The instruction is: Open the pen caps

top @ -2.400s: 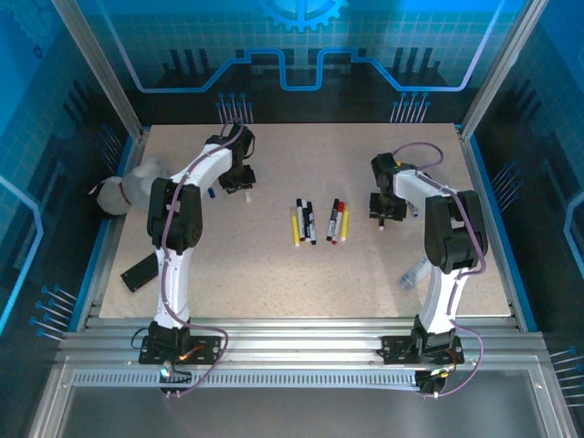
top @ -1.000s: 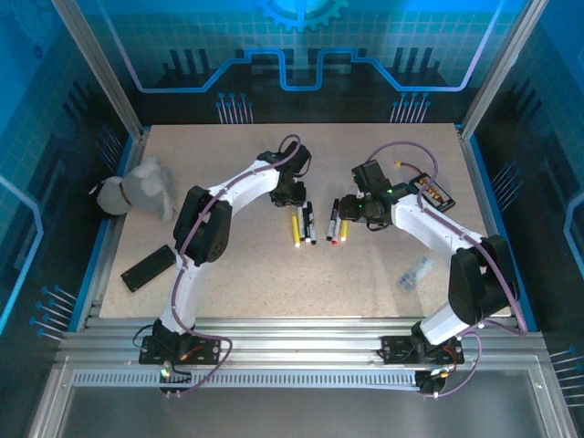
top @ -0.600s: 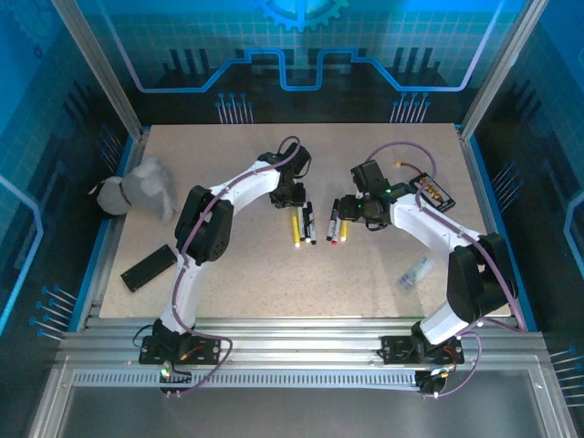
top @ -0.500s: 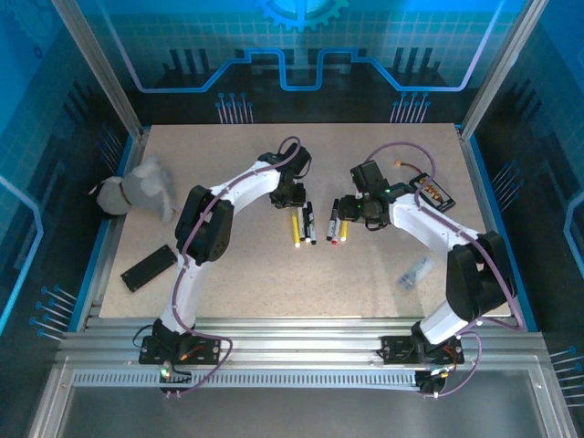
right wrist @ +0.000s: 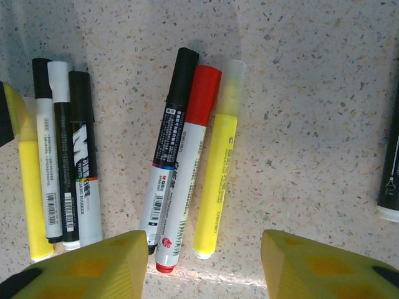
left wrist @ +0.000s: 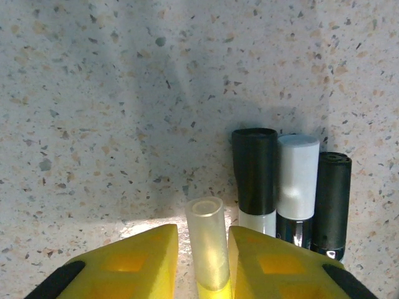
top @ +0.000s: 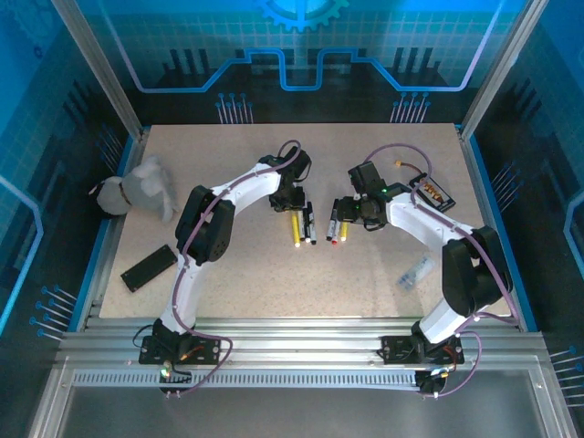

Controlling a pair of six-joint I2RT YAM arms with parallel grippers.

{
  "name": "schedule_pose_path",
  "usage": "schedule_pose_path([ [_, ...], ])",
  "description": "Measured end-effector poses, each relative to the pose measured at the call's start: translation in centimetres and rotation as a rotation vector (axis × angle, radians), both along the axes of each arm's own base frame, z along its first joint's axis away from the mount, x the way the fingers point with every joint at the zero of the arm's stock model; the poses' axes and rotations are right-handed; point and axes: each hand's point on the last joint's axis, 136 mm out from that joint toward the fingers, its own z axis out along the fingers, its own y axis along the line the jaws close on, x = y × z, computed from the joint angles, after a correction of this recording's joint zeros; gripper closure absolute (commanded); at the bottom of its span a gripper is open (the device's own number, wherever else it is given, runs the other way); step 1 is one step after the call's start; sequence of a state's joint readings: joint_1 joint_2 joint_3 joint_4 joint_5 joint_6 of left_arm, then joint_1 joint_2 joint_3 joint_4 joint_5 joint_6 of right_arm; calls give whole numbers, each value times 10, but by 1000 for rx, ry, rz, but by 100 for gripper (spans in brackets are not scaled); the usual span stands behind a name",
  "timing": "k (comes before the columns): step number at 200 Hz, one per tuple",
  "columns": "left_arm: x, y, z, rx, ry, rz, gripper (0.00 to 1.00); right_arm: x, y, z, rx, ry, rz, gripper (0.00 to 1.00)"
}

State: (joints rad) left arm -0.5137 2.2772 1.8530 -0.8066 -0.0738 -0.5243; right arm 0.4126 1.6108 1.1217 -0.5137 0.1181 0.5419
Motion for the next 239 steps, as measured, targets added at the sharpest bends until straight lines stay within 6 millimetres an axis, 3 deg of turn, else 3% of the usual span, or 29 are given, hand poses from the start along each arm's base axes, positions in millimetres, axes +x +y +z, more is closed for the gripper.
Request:
schedule_pose_path([
  [57,-3,1,-12,17,22,-2,74,1,2,-2,7,3,4,48],
  [103,-3,2,-12,24,21,0,90,1,7,-4,28,10,15,49],
  [117,-3,1,-11,24,21,-3,100,1,10,-4,42,11,23,50],
  [139,-2,2,-11,24,21,-2,100,3,17,-4,78,8,40,51],
  [169,-2,4,-9,16,24,2,100,5,40,-2,162,6,81,52],
  [195,-2,6,-6,15,26,6,100,0,73,0,245,7,143,51],
  [239,1,5,22,-21,-16,8,100,-14,119,-7,341,44,222,49],
])
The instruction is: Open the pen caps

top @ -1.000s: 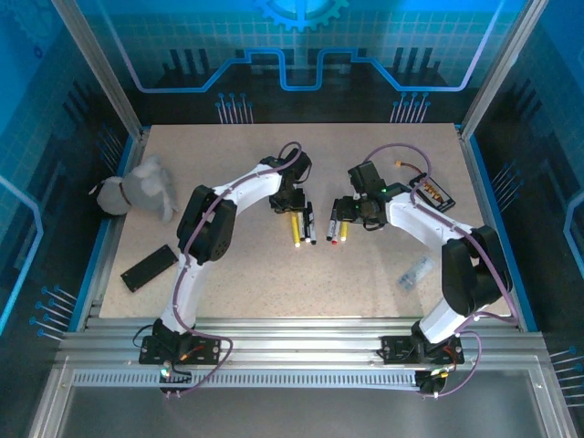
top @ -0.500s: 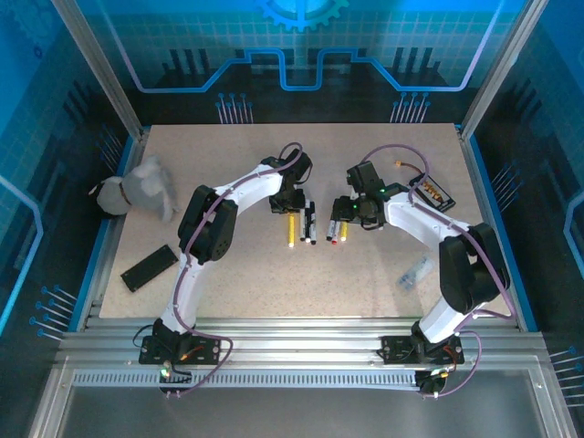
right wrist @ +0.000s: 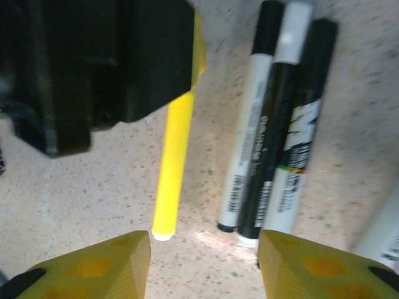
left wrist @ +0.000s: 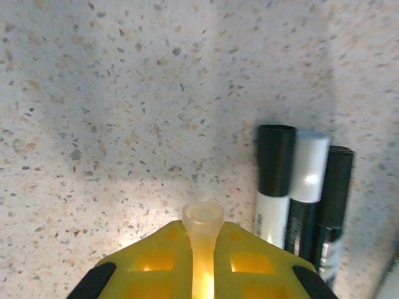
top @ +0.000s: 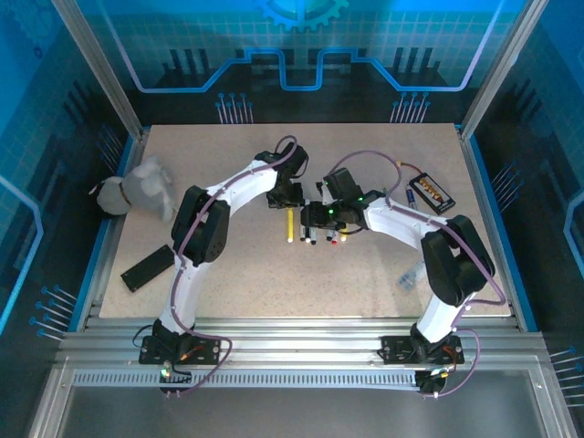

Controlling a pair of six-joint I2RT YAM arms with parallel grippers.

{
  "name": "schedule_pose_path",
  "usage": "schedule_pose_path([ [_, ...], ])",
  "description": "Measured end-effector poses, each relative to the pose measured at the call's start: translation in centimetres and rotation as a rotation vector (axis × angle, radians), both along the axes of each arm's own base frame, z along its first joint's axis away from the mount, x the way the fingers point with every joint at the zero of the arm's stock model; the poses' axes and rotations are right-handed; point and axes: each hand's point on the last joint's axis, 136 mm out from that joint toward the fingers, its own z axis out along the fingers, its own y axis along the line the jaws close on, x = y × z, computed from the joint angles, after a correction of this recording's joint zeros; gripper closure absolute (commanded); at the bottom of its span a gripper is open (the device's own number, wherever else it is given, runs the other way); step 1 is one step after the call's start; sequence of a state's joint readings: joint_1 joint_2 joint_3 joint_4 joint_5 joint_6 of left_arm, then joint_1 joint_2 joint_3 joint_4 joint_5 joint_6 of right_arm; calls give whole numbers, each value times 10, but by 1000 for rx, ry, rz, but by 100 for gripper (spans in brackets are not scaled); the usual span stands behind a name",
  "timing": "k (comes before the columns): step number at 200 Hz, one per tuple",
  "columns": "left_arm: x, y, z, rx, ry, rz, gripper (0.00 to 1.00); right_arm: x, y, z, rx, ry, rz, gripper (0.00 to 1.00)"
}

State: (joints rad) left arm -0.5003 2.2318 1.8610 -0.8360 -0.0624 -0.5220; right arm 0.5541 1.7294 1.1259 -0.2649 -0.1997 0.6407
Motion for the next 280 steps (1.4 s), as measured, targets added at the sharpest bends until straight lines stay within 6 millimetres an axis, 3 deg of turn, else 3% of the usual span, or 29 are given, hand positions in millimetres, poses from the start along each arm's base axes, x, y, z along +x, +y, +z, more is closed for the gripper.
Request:
schedule_pose_path([
  [38,0,-7,20,-53,-23,-6,100,0,16,-5,42,26,16,49],
  [94,0,-13,24,-115,0,4,100,15,28,8,76,-4,15,48],
  [160,5,-18,32,-180,-1,23,100,16,31,-2,60,13,17,49],
  [239,8,-14,41,-226,4,62,100,29,38,-5,64,14,2,62],
  [280,12,-21,56,-282,-27,54,100,27,40,-15,58,37,7,67],
])
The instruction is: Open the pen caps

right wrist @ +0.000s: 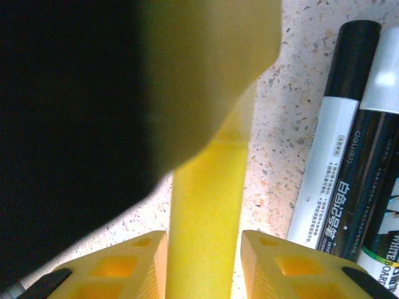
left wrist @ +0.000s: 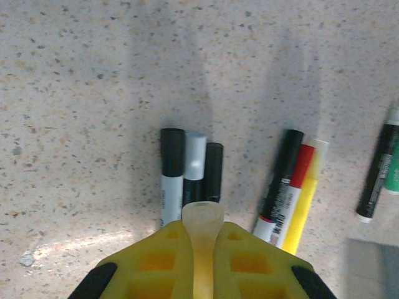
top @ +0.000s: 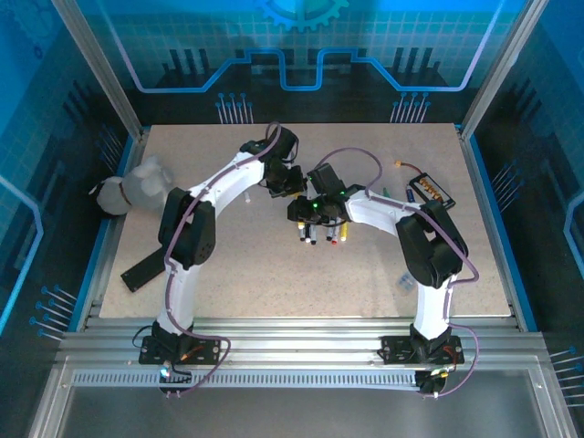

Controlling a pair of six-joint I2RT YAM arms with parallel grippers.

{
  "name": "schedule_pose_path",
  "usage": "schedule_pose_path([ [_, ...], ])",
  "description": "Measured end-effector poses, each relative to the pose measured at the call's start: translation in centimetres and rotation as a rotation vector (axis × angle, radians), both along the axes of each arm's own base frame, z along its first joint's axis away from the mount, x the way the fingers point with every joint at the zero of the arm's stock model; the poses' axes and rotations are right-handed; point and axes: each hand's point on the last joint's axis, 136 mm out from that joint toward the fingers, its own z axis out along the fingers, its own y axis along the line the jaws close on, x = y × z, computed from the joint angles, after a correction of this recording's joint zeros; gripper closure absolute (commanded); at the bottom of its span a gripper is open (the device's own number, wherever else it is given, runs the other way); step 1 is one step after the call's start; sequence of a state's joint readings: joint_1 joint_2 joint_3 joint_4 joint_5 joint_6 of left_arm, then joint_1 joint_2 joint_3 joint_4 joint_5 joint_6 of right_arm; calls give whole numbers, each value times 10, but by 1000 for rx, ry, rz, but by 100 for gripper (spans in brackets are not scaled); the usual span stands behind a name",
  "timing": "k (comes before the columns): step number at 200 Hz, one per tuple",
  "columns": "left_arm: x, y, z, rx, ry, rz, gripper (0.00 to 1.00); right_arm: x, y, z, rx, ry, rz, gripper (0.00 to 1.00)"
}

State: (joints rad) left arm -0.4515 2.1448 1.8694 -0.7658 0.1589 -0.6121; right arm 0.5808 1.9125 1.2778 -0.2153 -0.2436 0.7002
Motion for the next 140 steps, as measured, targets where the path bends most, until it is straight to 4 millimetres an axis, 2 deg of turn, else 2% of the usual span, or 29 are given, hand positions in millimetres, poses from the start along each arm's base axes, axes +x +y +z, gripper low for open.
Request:
schedule_pose_path([
  [22,1,-1,3,-11,-3,8,100,0,0,0,4,4,-7,74],
  [72,0,-1,0,-12,4,11,100,0,0,1,6,5,-10,66],
  [113,-2,0,-3,-9,10,11,100,-1,0,8,13,-6,-10,66],
  [128,-2,0,-2,-10,9,11,100,-1,0,9,14,-7,-9,74],
  [140,-2,0,-2,-9,9,11,100,-1,-1,8,11,-4,-13,85],
])
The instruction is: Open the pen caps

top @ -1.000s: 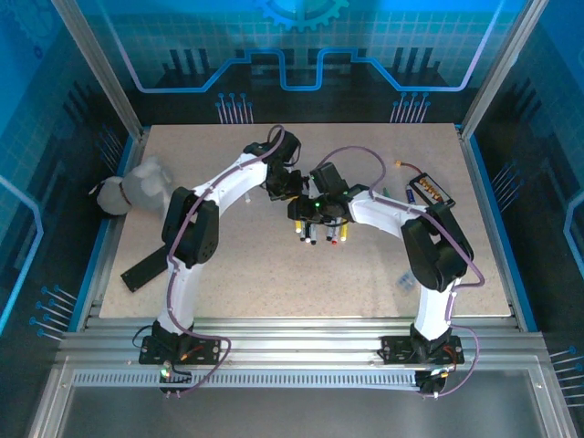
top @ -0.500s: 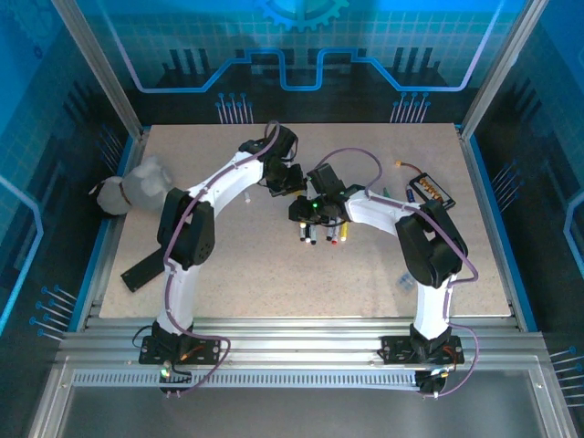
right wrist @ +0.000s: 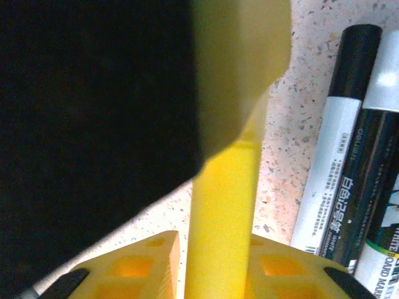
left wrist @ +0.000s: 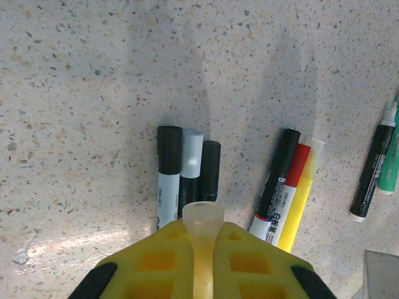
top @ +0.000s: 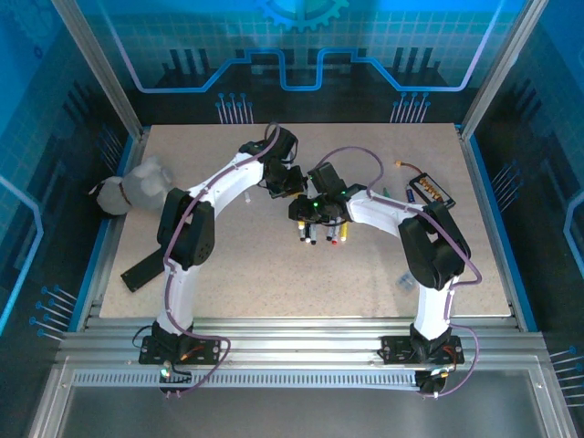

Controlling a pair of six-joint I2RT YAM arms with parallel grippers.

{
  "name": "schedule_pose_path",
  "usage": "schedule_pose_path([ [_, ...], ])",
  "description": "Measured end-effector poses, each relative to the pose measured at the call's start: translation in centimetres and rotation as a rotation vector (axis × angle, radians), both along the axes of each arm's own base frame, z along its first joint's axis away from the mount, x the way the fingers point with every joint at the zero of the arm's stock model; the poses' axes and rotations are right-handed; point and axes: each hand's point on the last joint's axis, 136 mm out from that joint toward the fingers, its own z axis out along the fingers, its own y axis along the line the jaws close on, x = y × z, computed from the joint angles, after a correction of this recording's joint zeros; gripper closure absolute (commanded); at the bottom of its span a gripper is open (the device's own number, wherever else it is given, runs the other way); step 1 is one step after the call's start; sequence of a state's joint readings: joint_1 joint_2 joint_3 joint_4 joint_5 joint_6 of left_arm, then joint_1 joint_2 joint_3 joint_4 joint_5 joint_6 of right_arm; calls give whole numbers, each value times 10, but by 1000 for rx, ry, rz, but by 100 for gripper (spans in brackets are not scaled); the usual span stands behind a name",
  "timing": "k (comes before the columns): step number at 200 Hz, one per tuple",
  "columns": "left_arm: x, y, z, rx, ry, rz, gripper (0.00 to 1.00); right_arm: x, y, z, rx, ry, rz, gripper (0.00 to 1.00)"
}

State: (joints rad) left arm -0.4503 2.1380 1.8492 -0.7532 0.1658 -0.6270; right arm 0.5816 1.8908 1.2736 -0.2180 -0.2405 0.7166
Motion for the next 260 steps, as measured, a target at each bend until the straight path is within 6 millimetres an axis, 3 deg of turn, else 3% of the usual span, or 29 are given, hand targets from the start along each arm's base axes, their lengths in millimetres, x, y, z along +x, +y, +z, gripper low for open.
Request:
schedule_pose_path([
  [15,0,1,1,0,1,2,100,0,-2,-2,-6,3,-5,100],
  [41,-1,1,2,0,1,1,100,-1,-2,-2,0,-1,0,100],
  [67,-3,0,3,-6,9,-1,73,-5,-4,1,18,-20,2,100],
  [90,-5,0,4,-9,6,-6,69,-11,-3,6,46,-26,23,100],
  [139,-9,1,-3,-5,13,-5,74,-12,3,19,89,-56,50,100],
  [160,-8,0,-3,-12,11,-5,85,-13,4,19,97,-50,56,100],
  [178,-7,0,-2,-15,8,-2,100,-12,5,20,99,-55,56,100],
  [222,-8,5,0,14,18,6,100,-17,6,19,117,-73,63,100],
  [236,1,8,8,38,-3,17,100,-36,2,20,123,-68,82,100],
  [260,50,39,29,59,-107,105,100,-120,-15,9,85,26,160,100],
])
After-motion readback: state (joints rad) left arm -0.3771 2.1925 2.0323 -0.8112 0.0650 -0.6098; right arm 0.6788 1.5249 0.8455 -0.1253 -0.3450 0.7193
